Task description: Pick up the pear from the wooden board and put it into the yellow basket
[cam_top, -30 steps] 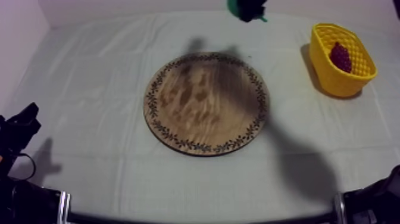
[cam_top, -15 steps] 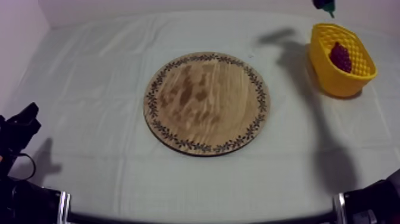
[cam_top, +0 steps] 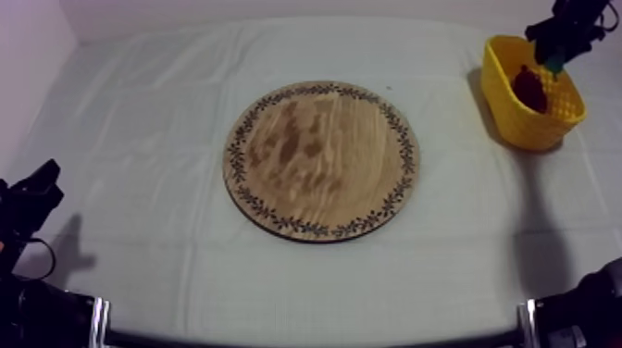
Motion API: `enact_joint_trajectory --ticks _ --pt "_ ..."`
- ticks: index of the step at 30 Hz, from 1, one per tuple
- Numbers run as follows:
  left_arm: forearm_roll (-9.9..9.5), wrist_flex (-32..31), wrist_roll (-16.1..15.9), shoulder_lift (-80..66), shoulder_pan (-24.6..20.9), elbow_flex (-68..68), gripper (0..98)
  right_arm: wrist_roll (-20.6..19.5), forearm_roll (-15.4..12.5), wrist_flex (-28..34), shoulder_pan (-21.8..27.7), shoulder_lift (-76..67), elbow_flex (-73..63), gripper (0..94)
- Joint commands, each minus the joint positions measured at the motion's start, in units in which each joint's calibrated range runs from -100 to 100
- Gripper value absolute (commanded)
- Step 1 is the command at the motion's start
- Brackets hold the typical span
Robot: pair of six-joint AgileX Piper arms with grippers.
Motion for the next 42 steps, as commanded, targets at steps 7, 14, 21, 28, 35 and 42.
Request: enact_joint_trajectory --ticks 7,14,21,28,35,42 --pt "-0.02 0.0 0.0 0.0 0.0 0.0 0.1 0.1 -2.6 -2.5 0.4 1.8 3.4 58.5" --pt "-0.02 0.0 0.0 0.0 0.0 0.0 0.1 1.1 -3.0 -5.6 0.3 2.3 2.7 62.6" --pt "-0.02 0.0 0.0 0.0 0.0 0.0 0.1 2.4 -1.8 -15.1 -0.3 -9.1 9.7 54.9" --pt "-0.02 0.0 0.0 0.0 0.0 0.0 0.1 6.6 -4.2 -26.3 0.0 -29.7 24.7 50.0" --pt "-0.02 0.0 0.0 0.0 0.0 0.0 0.1 10.9 -7.3 -38.1 0.0 -52.2 46.7 45.5" --pt "-0.02 0.0 0.0 0.0 0.0 0.0 0.1 17.9 -12.8 -42.0 -1.8 -75.8 68.0 38.5"
